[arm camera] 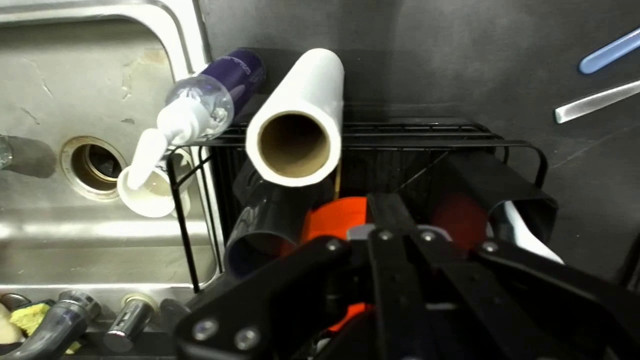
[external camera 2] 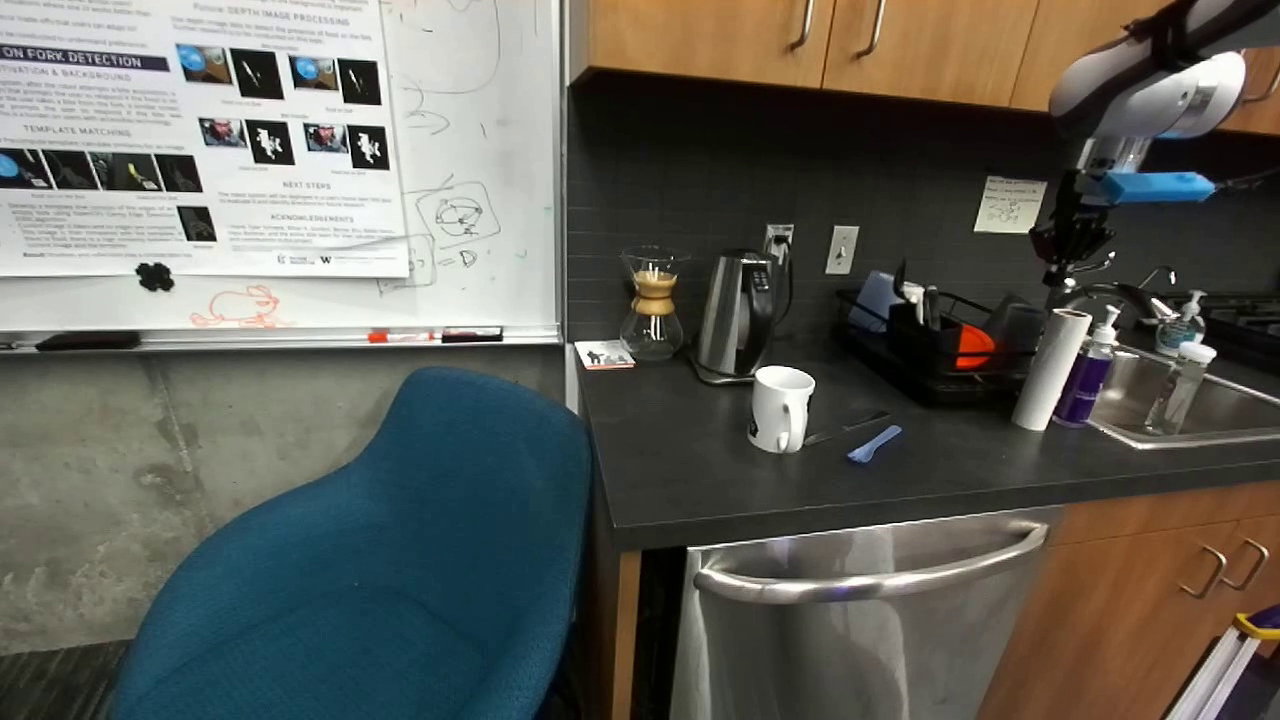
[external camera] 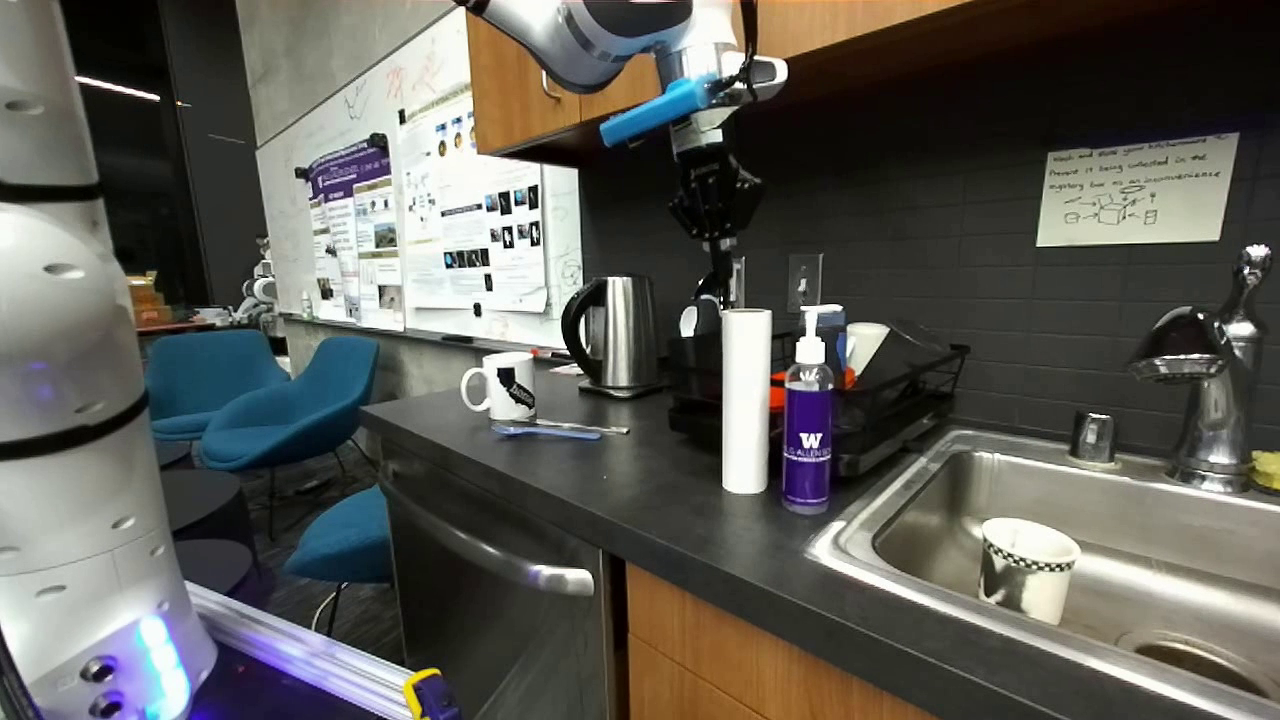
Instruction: Move the tissue roll to the right
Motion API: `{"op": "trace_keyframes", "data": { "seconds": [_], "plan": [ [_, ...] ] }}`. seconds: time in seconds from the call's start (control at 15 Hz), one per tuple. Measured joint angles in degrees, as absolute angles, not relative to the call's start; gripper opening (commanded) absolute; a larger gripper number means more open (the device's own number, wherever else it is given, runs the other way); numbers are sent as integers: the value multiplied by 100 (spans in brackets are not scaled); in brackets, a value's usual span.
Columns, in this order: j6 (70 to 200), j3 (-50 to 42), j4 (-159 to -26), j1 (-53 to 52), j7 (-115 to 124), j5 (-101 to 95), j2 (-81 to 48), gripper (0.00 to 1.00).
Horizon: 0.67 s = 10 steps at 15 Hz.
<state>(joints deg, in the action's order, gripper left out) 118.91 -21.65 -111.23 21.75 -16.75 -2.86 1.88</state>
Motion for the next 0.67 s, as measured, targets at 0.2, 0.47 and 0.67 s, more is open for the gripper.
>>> {"op": "trace_keyframes", "data": {
  "seconds": [0.2, 0.47, 0.67],
  "plan": [
    [11919, -2042, -11480, 2030, -1673, -282, 494, 0],
    [11983, -1919, -11896, 1838, -1672, -282, 899, 0],
    [12002, -1825, -12150, 1714, -1672, -287, 1178, 0]
  ]
}}
